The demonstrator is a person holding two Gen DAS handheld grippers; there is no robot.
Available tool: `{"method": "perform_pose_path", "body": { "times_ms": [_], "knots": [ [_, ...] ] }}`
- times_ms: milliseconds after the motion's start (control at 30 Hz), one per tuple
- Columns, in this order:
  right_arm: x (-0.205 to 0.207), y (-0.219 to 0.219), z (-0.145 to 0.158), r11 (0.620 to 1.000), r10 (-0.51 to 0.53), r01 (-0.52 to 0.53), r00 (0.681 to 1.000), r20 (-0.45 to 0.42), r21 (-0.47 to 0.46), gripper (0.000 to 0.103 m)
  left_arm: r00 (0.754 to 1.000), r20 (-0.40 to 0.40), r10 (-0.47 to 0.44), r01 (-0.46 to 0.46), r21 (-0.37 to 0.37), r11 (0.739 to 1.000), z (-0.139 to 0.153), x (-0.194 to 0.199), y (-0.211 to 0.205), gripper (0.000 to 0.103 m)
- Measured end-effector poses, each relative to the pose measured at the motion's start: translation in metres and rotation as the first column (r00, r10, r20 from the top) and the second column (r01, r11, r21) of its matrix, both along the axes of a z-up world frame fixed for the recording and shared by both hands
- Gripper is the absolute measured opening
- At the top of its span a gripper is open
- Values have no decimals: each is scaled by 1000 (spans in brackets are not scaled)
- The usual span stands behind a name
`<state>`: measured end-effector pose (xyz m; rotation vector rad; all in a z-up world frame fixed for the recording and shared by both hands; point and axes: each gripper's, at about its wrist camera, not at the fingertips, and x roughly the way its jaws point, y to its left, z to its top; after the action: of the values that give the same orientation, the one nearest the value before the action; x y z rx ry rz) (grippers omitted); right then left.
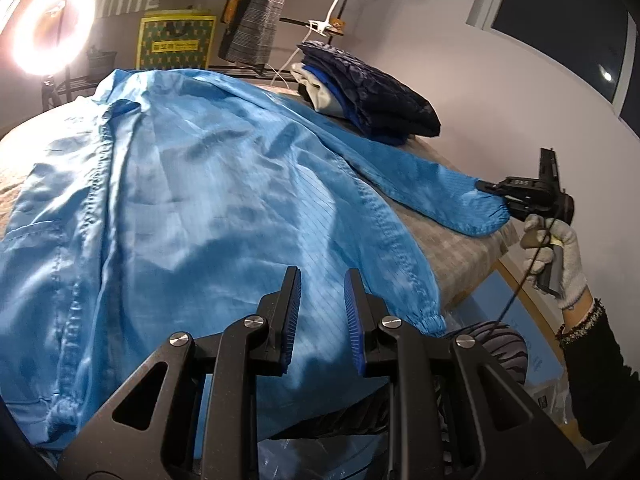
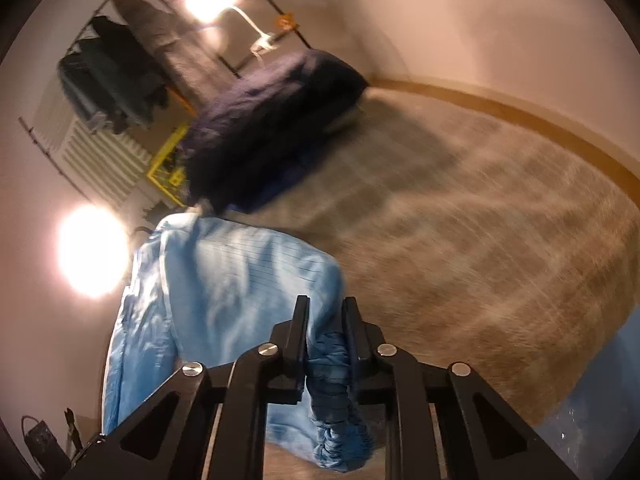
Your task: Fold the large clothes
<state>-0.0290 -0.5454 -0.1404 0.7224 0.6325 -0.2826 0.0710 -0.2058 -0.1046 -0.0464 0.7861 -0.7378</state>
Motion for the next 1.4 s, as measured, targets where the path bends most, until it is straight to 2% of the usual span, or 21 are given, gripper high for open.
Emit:
{"method": "perform_pose_path", "body": {
  "times_ms": [267,400,533,667,800,967,1133,1167,1200,1300,1333,1400],
  "knots": [
    [20,78,57,979,175,-161,979,107,-128,12,999,1,42,-42,-24,999,4,6,12,21],
    [30,130,83,938,309,-278,941,137,-207,12,998,0,59,-59,-37,998,5,7,19,21],
    [44,185,92,875,453,-412,883,126,-256,12,997,8,75,-74,-35,997,6,8,27,21],
    [59,229,86,811,562,-524,821,99,-261,12,996,4,95,-94,-49,994,7,10,36,21],
    [68,275,69,727,667,-635,743,50,-259,12,992,10,122,-122,-52,991,8,11,46,21],
    [75,320,36,611,775,-757,631,-18,-231,12,989,-22,149,-150,-64,987,2,18,57,21],
    [74,339,0,511,842,-840,532,-92,-184,12,990,-39,137,-138,-39,990,-6,24,49,24],
    [73,341,-4,495,849,-849,518,-106,-186,12,990,-48,134,-136,-40,990,-8,26,47,33],
    [72,343,-7,480,857,-857,504,-110,-186,12,990,-61,130,-133,-46,990,-11,28,45,37],
    [68,341,-8,464,865,-866,489,-117,-188,15,988,-106,110,-117,-58,991,-19,34,39,37],
    [67,338,-6,461,867,-868,485,-118,-185,18,987,-120,105,-112,-61,992,-22,36,37,37],
    [65,330,1,457,867,-868,483,-120,-195,40,985,-144,98,-109,-71,991,-27,40,34,37]
  ]
}}
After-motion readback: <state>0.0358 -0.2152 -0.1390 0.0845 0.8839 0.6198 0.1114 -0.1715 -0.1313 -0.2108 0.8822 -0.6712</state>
